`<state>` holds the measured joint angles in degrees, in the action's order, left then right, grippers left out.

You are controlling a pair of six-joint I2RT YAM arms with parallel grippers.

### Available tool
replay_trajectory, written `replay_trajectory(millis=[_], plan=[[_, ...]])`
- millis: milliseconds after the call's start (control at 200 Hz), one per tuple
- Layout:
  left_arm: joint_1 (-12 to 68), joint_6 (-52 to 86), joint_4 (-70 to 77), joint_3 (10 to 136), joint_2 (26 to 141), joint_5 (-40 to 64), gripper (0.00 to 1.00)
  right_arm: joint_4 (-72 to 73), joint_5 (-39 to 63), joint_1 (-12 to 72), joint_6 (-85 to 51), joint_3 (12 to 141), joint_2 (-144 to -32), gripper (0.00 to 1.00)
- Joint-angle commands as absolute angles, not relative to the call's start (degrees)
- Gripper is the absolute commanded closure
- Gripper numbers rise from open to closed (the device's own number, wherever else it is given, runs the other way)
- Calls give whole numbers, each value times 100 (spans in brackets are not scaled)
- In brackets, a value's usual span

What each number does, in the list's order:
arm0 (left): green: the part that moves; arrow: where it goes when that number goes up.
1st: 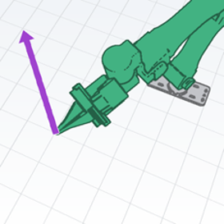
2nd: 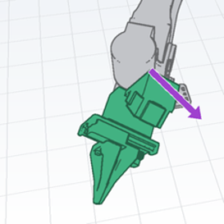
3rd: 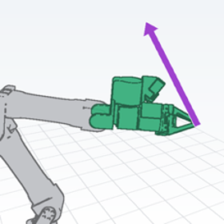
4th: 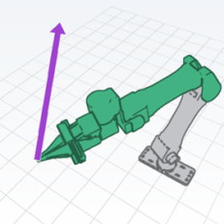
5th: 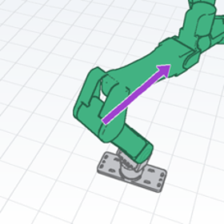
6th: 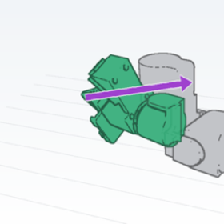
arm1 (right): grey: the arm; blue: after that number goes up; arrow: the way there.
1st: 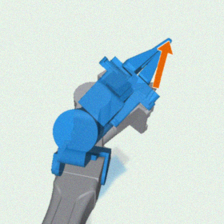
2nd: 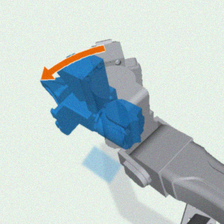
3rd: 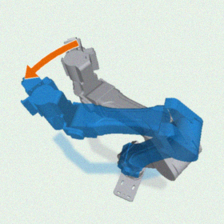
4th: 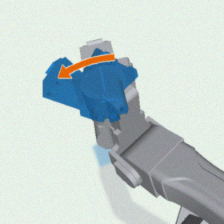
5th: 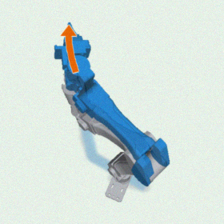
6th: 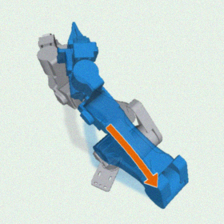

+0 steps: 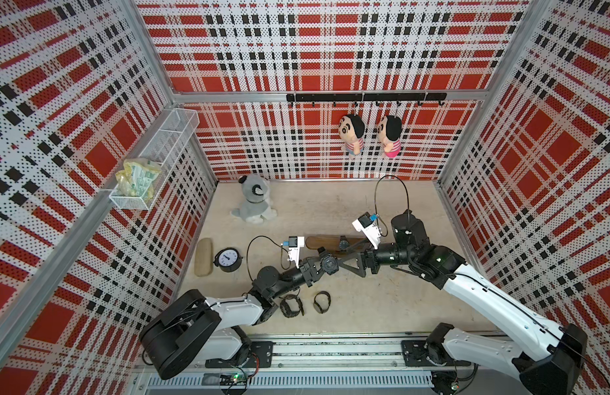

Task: Place watch on stand
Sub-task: Pick up the watch at the center of the board.

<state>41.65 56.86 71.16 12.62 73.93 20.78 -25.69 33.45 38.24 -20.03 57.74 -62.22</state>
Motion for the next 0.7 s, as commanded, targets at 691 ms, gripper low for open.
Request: replay_trajectory(millis=[691], plan=[[4269,5544,5693,1574,7493,979,100,-3880,765,5137,-1920,7175,-7555,5]])
